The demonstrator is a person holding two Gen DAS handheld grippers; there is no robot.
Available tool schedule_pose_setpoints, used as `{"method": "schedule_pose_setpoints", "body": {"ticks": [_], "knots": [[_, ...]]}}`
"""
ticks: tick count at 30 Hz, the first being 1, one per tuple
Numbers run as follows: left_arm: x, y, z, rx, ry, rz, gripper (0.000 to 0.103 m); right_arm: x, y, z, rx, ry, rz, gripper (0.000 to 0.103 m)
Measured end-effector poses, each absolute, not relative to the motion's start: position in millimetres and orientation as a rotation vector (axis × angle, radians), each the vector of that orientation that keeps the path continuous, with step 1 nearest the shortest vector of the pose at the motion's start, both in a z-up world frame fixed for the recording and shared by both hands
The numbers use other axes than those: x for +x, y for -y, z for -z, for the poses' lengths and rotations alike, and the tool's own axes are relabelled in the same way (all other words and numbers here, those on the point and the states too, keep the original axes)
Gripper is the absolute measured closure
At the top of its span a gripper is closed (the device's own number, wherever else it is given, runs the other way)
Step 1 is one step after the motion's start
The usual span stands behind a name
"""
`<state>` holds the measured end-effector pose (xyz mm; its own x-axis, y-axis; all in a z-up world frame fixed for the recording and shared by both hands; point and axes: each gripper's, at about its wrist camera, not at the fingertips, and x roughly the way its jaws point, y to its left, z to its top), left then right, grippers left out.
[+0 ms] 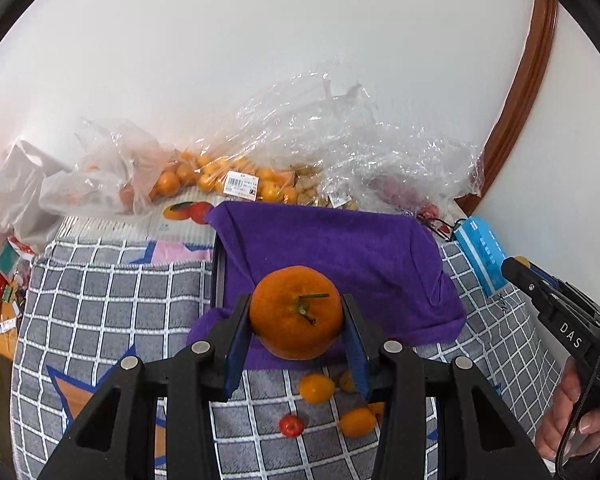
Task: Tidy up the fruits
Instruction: 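Lift the orange with the left tool while the right tool lifts the yellow fruit over the towel, then lower the orange onto the purple towel and open the left tool while the right tool releases the yellow fruit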
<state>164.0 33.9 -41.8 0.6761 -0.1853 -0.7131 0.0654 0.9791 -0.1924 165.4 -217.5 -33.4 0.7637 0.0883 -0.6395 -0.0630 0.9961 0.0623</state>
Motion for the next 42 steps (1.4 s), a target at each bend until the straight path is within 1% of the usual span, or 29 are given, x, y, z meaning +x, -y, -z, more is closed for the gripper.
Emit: {"method": "schedule_pose_setpoints", "body": {"ticks": [21, 33, 42], "knots": [[206, -31, 33, -0.140, -0.800, 0.138, 0.063, 211, 213, 31, 0.033, -0.685, -0.093, 0.079], [240, -33, 49, -0.141, -0.829, 0.125, 0.063, 244, 208, 42, 0.013, -0.697, -0.087, 0.079], [265, -33, 68, -0.138, -0.865, 0.116, 0.063, 273, 205, 62, 0.006, -0.731, -0.095, 0.079]]}}
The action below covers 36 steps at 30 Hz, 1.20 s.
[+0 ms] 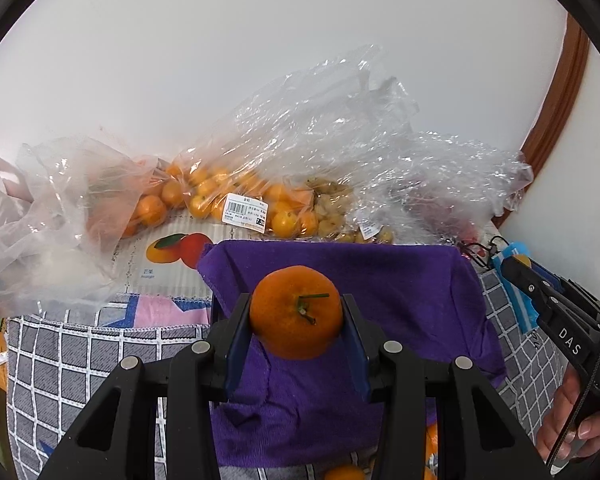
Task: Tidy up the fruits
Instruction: 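Lower the orange onto the purple towel and open the left tool while the right tool releases the yellow fruit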
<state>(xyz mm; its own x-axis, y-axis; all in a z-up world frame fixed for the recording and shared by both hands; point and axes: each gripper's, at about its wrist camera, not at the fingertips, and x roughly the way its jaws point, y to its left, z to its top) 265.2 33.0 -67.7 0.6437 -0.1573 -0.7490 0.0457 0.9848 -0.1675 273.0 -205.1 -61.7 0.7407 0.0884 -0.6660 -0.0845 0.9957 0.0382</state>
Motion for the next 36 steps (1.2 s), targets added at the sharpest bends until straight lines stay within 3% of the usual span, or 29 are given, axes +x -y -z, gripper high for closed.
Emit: {"method": "schedule_pose_setpoints", "body": {"ticks": [36], "knots": [[340, -14, 153, -0.128, -1.052, 0.102, 0.062, 351, 213, 163, 0.018, -0.996, -0.083, 0.079]]}}
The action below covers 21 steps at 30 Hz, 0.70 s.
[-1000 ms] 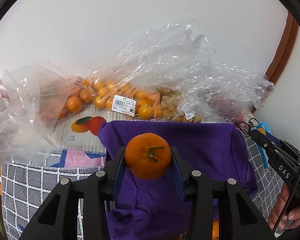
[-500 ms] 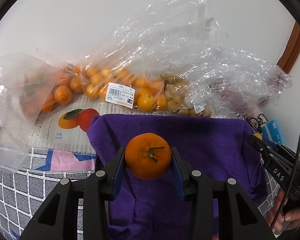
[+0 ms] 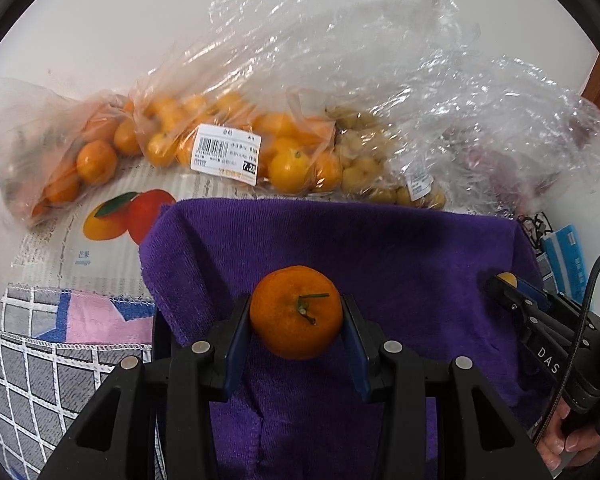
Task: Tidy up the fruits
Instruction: 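Lower the orange onto the purple towel and open the left tool while the right tool releases the yellow fruit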
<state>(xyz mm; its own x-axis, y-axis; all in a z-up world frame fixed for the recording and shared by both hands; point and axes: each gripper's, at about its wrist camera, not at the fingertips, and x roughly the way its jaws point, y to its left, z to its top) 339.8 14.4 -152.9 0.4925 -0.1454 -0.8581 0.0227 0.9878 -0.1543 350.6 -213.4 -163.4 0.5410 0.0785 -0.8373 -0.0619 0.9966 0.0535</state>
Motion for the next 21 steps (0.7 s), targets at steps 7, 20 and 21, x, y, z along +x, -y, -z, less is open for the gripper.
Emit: {"method": "schedule_pose_setpoints", "body": {"ticks": [7, 20, 21], "knots": [[342, -11, 163, -0.117, -1.075, 0.100, 0.062, 354, 217, 175, 0.028, -1.025, -0.073, 0.079], [350, -8, 167, -0.108, -1.086, 0.101, 0.062, 354, 210, 174, 0.005, -1.031, -0.084, 0.065], [349, -8, 166, -0.111, -1.087, 0.103, 0.062, 353, 209, 171, 0.005, -1.026, -0.088, 0.058]]}}
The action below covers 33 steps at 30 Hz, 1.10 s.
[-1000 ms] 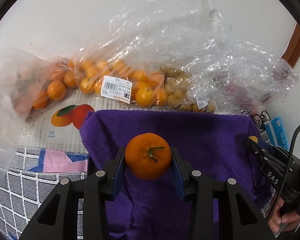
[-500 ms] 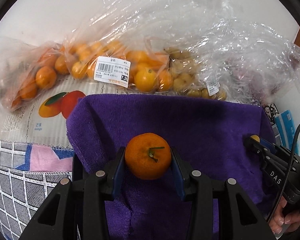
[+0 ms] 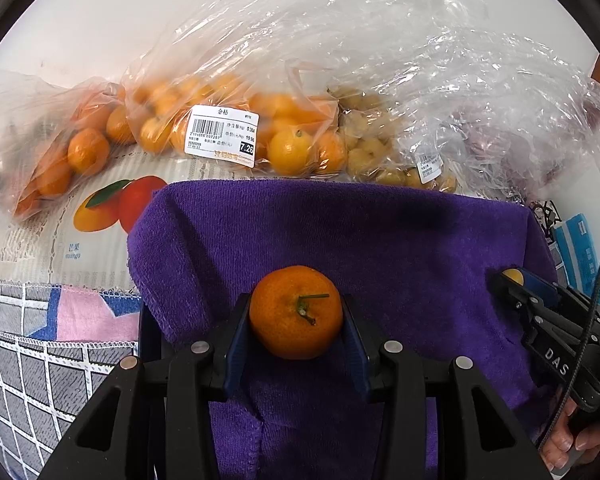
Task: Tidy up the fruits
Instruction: 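Lower the orange onto the purple towel and open the left tool while the right tool releases the yellow fruit, then withdraw both open tools from the towel back toward the loose fruits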
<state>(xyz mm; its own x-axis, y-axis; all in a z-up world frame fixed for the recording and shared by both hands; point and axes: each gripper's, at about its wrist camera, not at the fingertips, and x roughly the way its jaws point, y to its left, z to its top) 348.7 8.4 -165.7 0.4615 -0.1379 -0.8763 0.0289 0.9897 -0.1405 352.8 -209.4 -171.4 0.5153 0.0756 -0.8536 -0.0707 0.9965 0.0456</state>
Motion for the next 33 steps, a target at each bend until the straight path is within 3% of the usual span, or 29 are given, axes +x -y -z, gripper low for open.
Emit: {"method": "schedule_pose_setpoints", "body": {"ticks": [3, 6, 8, 21, 33], "knots": [[344, -9, 157, -0.106, -1.074, 0.099, 0.058, 346, 204, 159, -0.015, -0.996, -0.086, 0.046], [336, -6, 143, -0.085, -1.037, 0.097, 0.049, 336, 199, 140, -0.031, -0.945, -0.093, 0.038], [329, -4, 131, -0.074, -1.012, 0.096, 0.048, 329, 196, 127, -0.038, -0.914, -0.091, 0.035], [242, -13, 66, -0.038, -0.867, 0.079, 0.048, 242, 213, 74, -0.017, -0.824, 0.012, 0.032], [172, -1, 48, -0.025, -0.848, 0.113, 0.048, 154, 238, 49, 0.041, -0.770, 0.036, 0.032]]}}
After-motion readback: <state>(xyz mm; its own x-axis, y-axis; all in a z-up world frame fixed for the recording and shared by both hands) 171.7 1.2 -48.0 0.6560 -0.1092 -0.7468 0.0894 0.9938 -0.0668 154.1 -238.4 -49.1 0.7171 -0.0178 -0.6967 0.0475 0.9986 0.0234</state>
